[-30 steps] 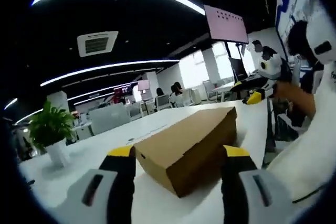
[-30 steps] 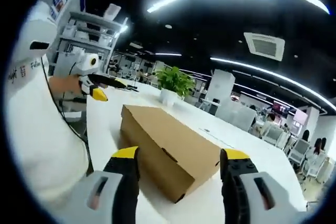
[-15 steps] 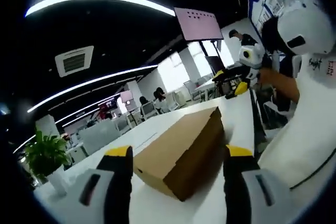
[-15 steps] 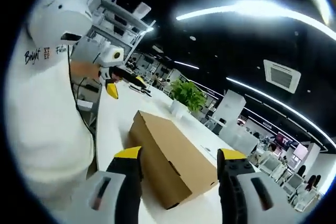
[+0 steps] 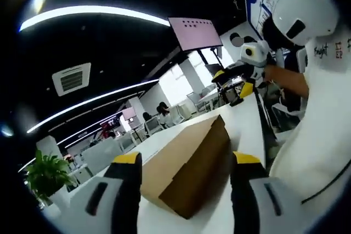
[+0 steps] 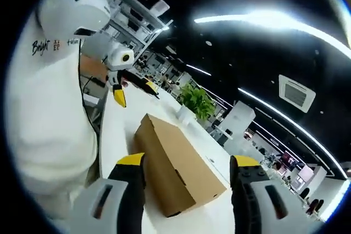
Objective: Operate the shoe box by opening the lid, removing the specified soft item, and placing it in the target area until the item is outside and the box remains undamaged.
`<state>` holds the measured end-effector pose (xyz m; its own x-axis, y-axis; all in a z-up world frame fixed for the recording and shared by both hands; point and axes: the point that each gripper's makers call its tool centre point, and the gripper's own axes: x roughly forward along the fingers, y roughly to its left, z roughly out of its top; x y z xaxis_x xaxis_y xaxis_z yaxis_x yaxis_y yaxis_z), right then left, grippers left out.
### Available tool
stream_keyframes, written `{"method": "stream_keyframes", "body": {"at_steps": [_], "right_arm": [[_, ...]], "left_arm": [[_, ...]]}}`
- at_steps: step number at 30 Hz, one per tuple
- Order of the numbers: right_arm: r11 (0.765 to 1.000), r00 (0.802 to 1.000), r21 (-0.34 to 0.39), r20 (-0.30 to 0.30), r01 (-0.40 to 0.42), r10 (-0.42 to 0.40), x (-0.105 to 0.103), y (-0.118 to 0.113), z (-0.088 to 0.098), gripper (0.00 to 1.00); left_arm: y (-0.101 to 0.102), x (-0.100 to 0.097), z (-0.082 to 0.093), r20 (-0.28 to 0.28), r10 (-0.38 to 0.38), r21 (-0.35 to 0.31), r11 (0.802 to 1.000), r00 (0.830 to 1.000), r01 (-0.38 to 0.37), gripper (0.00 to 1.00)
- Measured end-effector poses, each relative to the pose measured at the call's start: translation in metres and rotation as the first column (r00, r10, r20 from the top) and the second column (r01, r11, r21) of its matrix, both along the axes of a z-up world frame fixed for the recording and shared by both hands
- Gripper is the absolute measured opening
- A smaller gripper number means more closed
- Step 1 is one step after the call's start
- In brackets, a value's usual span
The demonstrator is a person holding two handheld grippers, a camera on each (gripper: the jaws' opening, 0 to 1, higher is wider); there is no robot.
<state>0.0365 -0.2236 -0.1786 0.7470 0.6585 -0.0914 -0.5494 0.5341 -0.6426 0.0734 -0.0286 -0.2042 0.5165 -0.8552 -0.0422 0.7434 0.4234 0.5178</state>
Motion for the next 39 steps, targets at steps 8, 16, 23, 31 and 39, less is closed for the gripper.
{"method": "stream_keyframes", "body": {"at_steps": [8, 16, 23, 31, 39], "right_arm": [[0.989, 1.0, -0.144, 0.006, -0.019, 0.02, 0.006, 0.006, -0.029, 0.79], [0.992, 0.999, -0.124, 0.045, -0.008, 0.013, 0.007, 0.016, -0.024, 0.73], [0.988, 0.995, -0.14, 0.084, 0.067, -0.056, 0.012, 0.008, -0.019, 0.62], [0.981, 0.99, -0.171, 0.121, 0.088, -0.068, 0.008, 0.011, -0.014, 0.48], [0.977, 0.988, -0.189, 0.138, 0.098, -0.072, 0.01, 0.014, -0.015, 0.48]], "left_arm": [[0.004, 0.007, 0.003, 0.006, -0.002, -0.016, 1.0, 1.0, 0.002, 0.63], [-0.005, 0.008, -0.017, -0.037, 0.007, 0.034, 0.999, 0.999, -0.006, 0.65], [0.001, 0.015, -0.018, 0.08, 0.064, 0.146, 0.986, 0.995, -0.076, 0.61], [0.004, 0.02, 0.005, 0.202, 0.114, 0.126, 0.982, 0.973, -0.141, 0.6], [0.009, 0.027, -0.001, 0.261, 0.141, 0.182, 0.964, 0.955, -0.193, 0.55]]}}
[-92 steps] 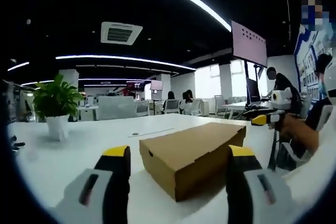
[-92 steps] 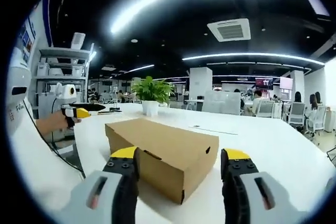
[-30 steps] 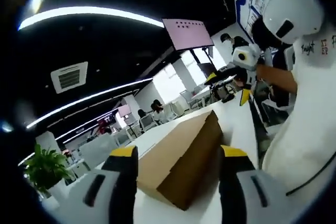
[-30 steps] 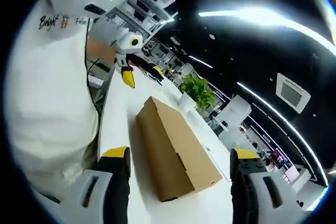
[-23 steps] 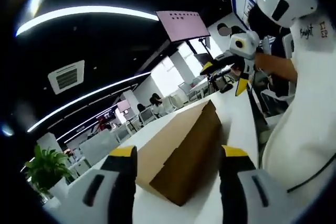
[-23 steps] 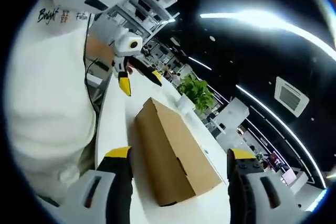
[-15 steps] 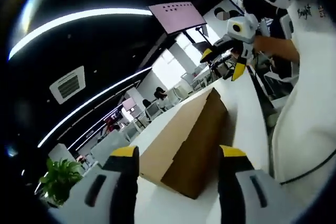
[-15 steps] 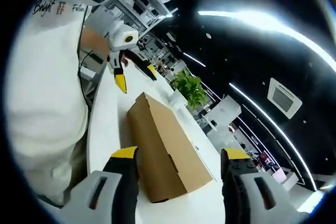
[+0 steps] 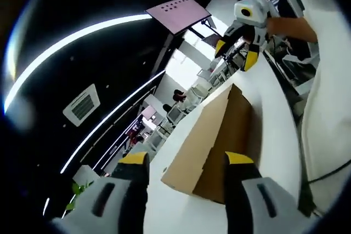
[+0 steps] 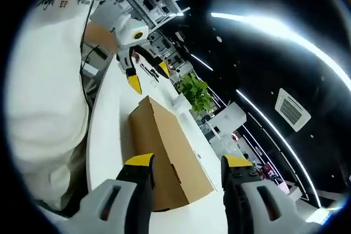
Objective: Operate the shoe box by opening the lid, removing the specified soft item, and placing it in the target area until the item is outside and the box remains undamaged.
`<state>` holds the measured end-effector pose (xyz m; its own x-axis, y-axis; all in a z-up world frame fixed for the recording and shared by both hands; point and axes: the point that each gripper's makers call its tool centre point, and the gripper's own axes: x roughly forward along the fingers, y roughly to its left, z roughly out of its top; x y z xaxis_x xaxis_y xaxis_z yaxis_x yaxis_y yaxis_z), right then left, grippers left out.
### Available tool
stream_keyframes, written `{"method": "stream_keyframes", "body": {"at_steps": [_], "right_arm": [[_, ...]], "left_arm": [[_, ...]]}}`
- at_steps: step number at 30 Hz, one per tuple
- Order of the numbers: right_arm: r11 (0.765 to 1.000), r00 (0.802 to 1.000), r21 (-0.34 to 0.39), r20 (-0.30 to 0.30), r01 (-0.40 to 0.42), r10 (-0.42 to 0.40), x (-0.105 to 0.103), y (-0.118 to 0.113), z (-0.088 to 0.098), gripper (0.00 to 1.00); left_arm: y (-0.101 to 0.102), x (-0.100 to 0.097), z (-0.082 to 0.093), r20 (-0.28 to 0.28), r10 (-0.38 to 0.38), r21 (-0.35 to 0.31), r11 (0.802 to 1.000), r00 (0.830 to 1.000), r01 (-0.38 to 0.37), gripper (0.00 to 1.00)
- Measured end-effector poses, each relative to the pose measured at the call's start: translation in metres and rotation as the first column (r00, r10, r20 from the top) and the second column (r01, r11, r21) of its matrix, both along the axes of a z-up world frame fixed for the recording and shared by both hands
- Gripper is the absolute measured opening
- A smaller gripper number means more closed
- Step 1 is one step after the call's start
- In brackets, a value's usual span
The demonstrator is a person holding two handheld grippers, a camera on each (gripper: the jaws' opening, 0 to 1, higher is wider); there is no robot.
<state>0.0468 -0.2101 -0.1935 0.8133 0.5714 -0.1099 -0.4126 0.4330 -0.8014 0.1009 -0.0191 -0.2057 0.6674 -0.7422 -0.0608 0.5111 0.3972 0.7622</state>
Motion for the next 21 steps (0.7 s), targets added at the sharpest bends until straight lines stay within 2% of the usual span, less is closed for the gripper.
{"method": "stream_keyframes", "body": {"at_steps": [3, 6, 9, 12, 15, 17, 18, 21], "right_arm": [[1.0, 1.0, -0.018, -0.018, 0.004, -0.004, 0.004, 0.001, -0.008, 0.49], [1.0, 1.0, -0.025, -0.009, -0.006, 0.006, 0.007, 0.004, -0.011, 0.51], [1.0, 1.0, -0.027, -0.004, 0.011, -0.012, 0.013, 0.002, -0.014, 0.54], [0.996, 0.999, -0.072, 0.016, 0.043, -0.042, 0.017, -0.002, -0.018, 0.53], [0.991, 0.997, -0.112, 0.027, 0.075, -0.072, 0.022, -0.009, -0.023, 0.51], [0.989, 0.995, -0.116, 0.02, 0.096, -0.094, 0.027, -0.015, -0.028, 0.51], [0.989, 0.995, -0.11, 0.019, 0.095, -0.093, 0.027, -0.016, -0.028, 0.51], [0.992, 0.996, -0.089, 0.012, 0.084, -0.083, 0.026, -0.016, -0.03, 0.5]], "left_arm": [[0.0, 0.003, -0.008, 0.011, 0.017, 0.037, 0.999, 1.0, -0.018, 0.55], [0.0, 0.007, -0.016, 0.018, 0.036, 0.092, 0.995, 0.999, -0.037, 0.58], [-0.001, 0.009, -0.02, 0.014, 0.04, 0.095, 0.995, 0.999, -0.041, 0.59], [0.0, 0.011, -0.023, 0.017, 0.053, 0.103, 0.993, 0.998, -0.054, 0.57], [0.005, 0.017, -0.025, 0.052, 0.096, 0.127, 0.987, 0.994, -0.102, 0.58], [0.006, 0.018, -0.034, -0.002, 0.105, 0.137, 0.985, 0.994, -0.104, 0.61], [0.006, 0.017, -0.037, -0.005, 0.09, 0.148, 0.985, 0.996, -0.088, 0.6], [0.013, 0.023, -0.04, 0.057, 0.123, 0.207, 0.969, 0.991, -0.133, 0.57]]}}
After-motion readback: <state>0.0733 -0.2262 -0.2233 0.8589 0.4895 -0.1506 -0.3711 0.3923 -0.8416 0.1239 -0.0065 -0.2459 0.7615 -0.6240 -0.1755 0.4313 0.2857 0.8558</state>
